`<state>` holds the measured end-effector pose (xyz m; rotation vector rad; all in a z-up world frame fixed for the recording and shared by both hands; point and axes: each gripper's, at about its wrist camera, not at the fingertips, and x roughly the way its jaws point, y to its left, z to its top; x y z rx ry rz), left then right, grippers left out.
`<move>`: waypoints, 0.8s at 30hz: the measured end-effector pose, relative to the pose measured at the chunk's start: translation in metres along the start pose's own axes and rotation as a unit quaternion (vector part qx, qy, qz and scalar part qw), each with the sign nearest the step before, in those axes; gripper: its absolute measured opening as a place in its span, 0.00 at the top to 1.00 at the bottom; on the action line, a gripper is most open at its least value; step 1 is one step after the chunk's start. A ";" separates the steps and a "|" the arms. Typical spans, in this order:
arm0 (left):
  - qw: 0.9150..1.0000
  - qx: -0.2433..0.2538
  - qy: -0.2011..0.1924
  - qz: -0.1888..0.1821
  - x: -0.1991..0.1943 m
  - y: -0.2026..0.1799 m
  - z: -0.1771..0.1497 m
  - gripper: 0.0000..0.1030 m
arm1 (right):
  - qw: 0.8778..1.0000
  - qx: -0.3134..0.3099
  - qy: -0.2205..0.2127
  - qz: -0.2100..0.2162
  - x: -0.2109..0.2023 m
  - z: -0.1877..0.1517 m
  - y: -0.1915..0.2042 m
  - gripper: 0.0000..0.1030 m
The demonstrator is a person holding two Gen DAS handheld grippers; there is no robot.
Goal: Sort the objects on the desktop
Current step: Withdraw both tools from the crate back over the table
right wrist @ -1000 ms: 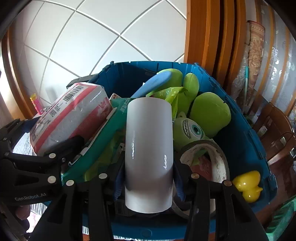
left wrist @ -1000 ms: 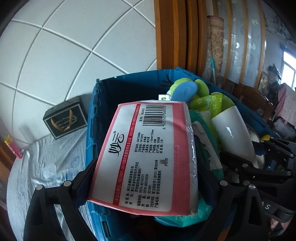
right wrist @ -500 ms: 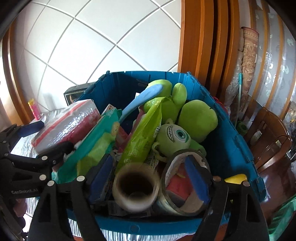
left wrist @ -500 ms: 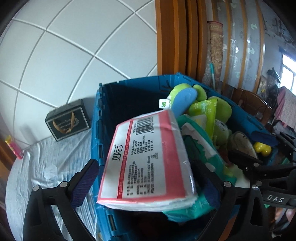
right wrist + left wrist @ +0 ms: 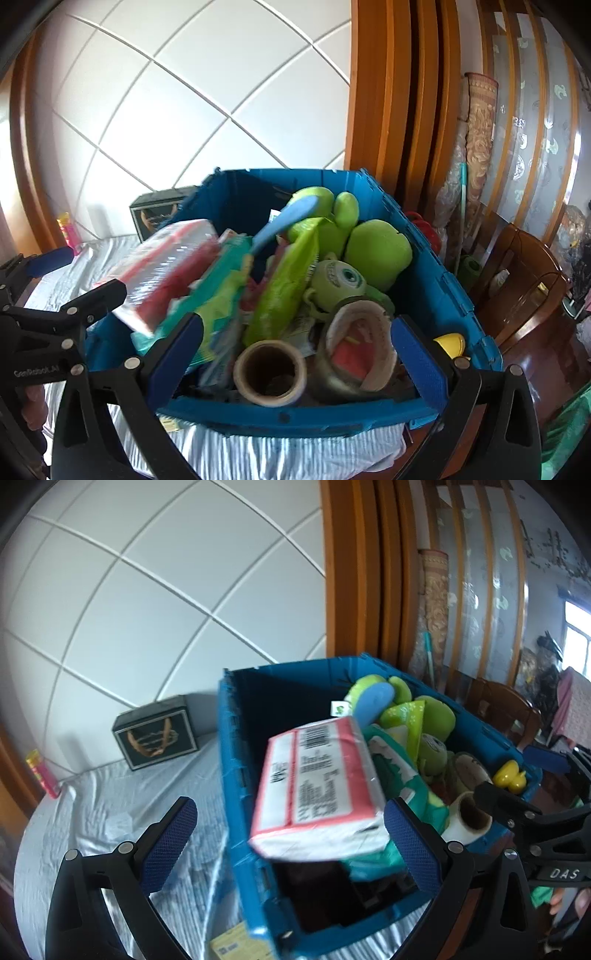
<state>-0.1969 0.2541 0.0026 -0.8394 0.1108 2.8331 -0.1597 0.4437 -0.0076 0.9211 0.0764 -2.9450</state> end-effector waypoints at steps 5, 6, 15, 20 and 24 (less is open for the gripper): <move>1.000 -0.021 -0.007 0.010 -0.034 0.029 -0.016 0.01 | 1.000 0.003 -0.019 0.016 -0.027 -0.013 0.030 0.00; 1.000 -0.023 -0.008 0.010 -0.042 0.036 -0.021 0.01 | 1.000 0.002 -0.023 0.019 -0.033 -0.016 0.038 0.00; 0.999 -0.018 -0.007 0.038 -0.105 0.089 -0.074 0.00 | 0.999 -0.005 -0.032 0.044 -0.084 -0.056 0.132 0.00; 0.998 -0.030 0.003 0.051 -0.132 0.119 -0.107 0.01 | 0.998 -0.010 -0.031 0.053 -0.108 -0.079 0.180 0.00; 0.998 -0.038 0.014 0.046 -0.148 0.134 -0.122 0.01 | 0.998 -0.011 -0.035 0.055 -0.125 -0.092 0.208 0.00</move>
